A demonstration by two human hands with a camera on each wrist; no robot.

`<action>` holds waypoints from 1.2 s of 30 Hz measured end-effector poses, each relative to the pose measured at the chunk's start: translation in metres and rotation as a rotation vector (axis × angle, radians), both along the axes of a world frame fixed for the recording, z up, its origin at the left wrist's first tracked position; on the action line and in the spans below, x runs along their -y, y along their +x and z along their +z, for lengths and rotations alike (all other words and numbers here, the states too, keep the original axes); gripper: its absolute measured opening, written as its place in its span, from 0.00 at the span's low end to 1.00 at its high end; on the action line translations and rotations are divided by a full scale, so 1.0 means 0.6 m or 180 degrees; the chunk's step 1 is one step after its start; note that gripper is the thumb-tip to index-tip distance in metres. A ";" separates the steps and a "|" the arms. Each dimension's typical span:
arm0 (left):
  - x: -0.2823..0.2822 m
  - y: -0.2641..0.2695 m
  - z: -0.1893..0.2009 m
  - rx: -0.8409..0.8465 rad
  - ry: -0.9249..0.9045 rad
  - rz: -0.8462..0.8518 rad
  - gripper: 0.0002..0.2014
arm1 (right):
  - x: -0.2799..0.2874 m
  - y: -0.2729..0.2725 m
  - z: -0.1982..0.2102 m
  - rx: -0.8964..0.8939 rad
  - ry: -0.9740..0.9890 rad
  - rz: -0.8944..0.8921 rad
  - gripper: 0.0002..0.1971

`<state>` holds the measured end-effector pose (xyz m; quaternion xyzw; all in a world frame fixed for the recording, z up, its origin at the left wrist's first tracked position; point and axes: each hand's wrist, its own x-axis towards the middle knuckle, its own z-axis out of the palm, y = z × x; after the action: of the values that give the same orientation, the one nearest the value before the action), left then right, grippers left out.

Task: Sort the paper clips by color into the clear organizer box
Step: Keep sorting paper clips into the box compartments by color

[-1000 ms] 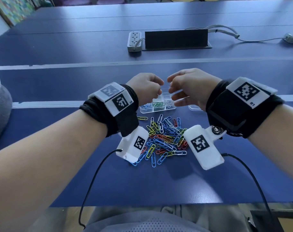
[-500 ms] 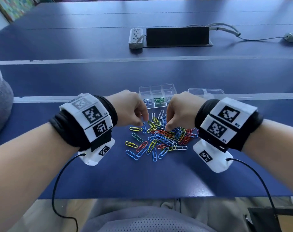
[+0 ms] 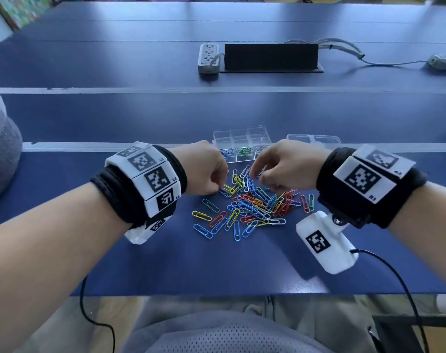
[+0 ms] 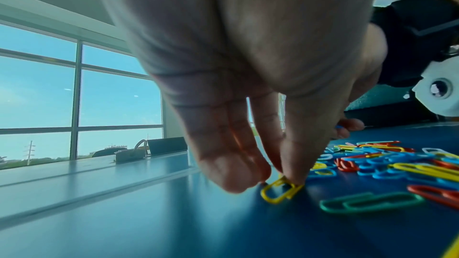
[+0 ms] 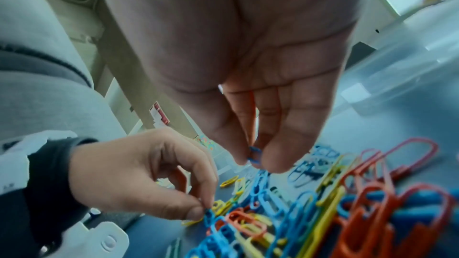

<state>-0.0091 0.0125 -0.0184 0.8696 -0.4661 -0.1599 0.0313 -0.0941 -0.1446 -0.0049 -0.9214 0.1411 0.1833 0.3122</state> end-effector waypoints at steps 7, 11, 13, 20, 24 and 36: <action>-0.007 0.005 -0.004 -0.0211 -0.0224 0.0185 0.12 | -0.029 -0.014 -0.005 -0.0069 0.0475 -0.0046 0.12; -0.006 0.000 -0.003 -0.0136 -0.0214 0.0091 0.07 | -0.043 -0.025 -0.009 -0.0055 -0.0481 0.0508 0.11; -0.004 0.001 -0.003 -0.0050 -0.0118 -0.0008 0.07 | -0.048 -0.029 -0.010 0.0053 -0.0826 0.0718 0.09; -0.001 -0.003 -0.004 0.0270 0.0011 -0.0179 0.08 | -0.044 -0.027 -0.005 0.0083 -0.0693 0.0528 0.08; -0.005 -0.002 0.001 0.0208 -0.0110 -0.0131 0.06 | -0.039 -0.033 0.001 0.0008 -0.0566 0.0481 0.08; 0.010 -0.039 0.015 -0.0764 -0.0521 0.0187 0.09 | -0.002 -0.027 -0.013 -0.0336 0.1494 -0.0672 0.09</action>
<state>-0.0326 0.0062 -0.0097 0.8521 -0.4447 -0.2233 0.1623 -0.1100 -0.1434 -0.0127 -0.7931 0.2062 0.2253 0.5270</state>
